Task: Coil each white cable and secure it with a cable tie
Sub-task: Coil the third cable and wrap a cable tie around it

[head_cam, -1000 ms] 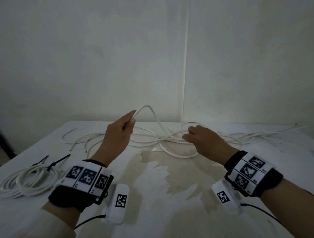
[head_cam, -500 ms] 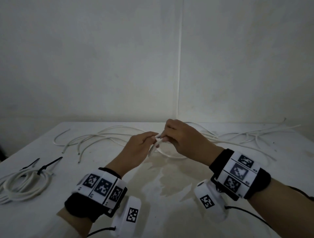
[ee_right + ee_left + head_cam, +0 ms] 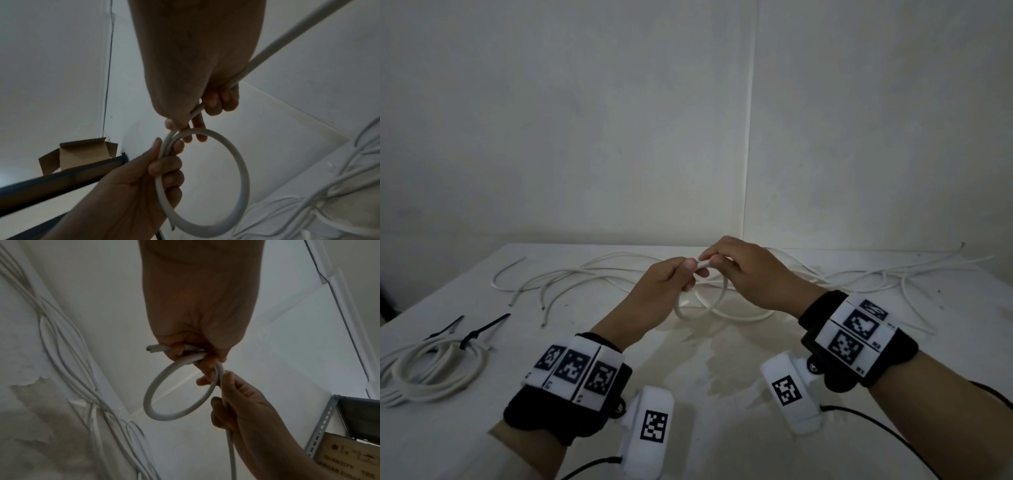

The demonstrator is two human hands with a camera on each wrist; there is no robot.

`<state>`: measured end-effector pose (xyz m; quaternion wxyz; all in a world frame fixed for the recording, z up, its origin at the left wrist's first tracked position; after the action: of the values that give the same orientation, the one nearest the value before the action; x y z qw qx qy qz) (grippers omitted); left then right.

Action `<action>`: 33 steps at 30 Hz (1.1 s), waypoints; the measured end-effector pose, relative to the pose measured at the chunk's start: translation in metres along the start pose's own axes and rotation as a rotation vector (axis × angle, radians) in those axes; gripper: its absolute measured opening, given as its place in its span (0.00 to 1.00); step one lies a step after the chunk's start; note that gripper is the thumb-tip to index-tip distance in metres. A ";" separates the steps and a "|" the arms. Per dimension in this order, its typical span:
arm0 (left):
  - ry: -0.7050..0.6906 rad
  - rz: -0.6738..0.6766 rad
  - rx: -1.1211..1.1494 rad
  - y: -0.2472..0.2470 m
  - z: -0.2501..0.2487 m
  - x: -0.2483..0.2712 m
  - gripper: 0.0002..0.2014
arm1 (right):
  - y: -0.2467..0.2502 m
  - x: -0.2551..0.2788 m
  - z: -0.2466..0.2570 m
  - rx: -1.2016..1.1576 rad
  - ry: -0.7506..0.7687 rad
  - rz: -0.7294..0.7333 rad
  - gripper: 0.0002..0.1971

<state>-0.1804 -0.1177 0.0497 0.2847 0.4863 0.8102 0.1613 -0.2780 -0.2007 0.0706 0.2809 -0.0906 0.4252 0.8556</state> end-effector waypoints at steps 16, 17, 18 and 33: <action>0.046 -0.115 0.036 0.016 -0.007 0.003 0.15 | 0.015 0.002 0.008 -0.391 -0.098 0.032 0.09; 0.059 -0.129 0.052 0.017 -0.006 0.002 0.14 | 0.015 0.002 0.008 -0.369 -0.100 0.035 0.09; 0.070 -0.142 0.069 0.018 -0.006 0.002 0.13 | 0.013 0.002 0.008 -0.343 -0.105 0.042 0.10; 0.172 -0.006 -0.058 0.022 -0.006 0.005 0.16 | 0.009 0.010 -0.002 -0.321 -0.201 -0.014 0.17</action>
<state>-0.1709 -0.1027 0.0650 0.2286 0.4595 0.8282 0.2251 -0.2912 -0.2024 0.0718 0.3097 -0.0513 0.2526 0.9152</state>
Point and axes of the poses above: each hand's wrist, its own x-axis away from the middle knuckle, its own y-axis out of the back of the hand, z = x × y, the point moved 6 cm from there along -x, towards the middle knuckle, and after that the axes turned 10 degrees about -x, right-handed, at the moved point
